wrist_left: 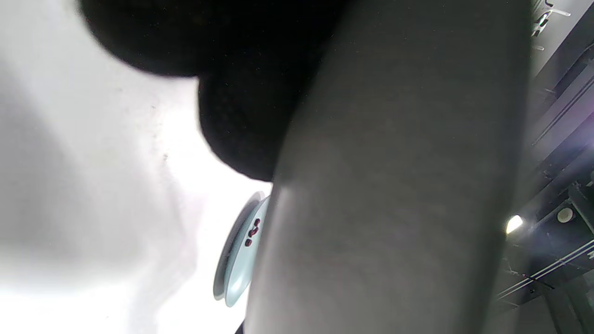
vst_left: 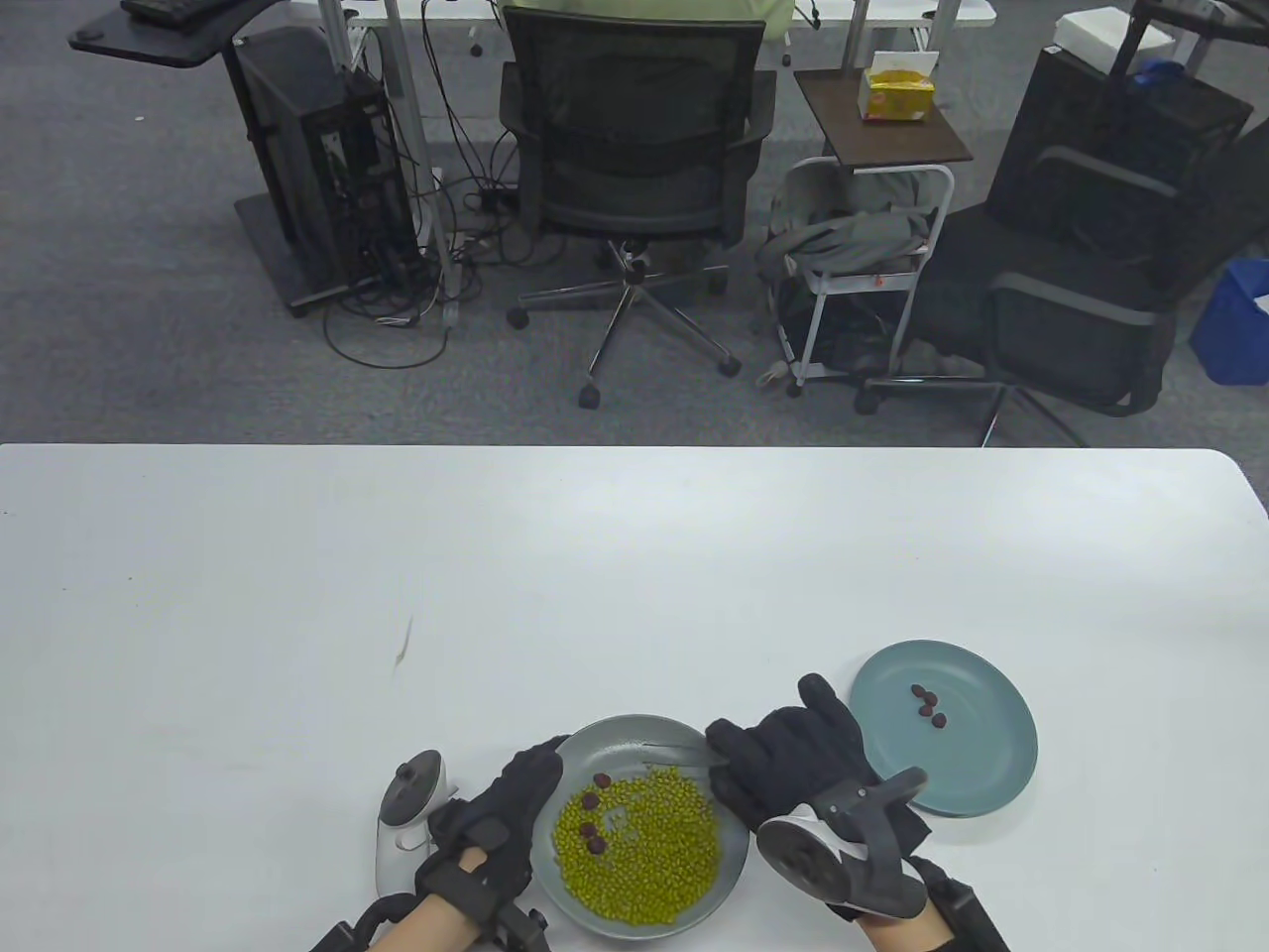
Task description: Pick cranberries with tweezers into plate
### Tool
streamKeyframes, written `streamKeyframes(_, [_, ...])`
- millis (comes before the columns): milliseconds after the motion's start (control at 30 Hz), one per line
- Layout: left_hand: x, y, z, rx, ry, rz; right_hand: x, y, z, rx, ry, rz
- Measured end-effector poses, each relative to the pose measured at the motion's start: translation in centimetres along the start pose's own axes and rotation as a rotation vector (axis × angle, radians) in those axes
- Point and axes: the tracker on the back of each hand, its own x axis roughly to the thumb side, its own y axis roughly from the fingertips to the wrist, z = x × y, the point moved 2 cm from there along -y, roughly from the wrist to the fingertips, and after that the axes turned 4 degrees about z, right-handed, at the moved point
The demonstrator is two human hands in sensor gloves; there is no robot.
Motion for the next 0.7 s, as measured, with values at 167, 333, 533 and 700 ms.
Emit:
streamKeyframes(167, [-0.2, 0.0, 0.2, -0.003, 0.000, -0.004, 1.6, -0.2, -0.7, 0.051, -0.009, 0.055])
streamKeyframes(333, [0.0, 0.0, 0.5, -0.009, -0.037, 0.004, 2.0, -0.3, -1.3, 0.086, 0.009, 0.073])
streamKeyframes(533, [0.0, 0.1, 1.0, -0.020, -0.047, 0.007, 2.1, -0.3, -1.4, 0.095, 0.007, 0.070])
streamKeyframes(700, [0.0, 0.1, 1.2, -0.027, -0.053, 0.007, 2.2, -0.4, -1.5, 0.107, 0.006, 0.083])
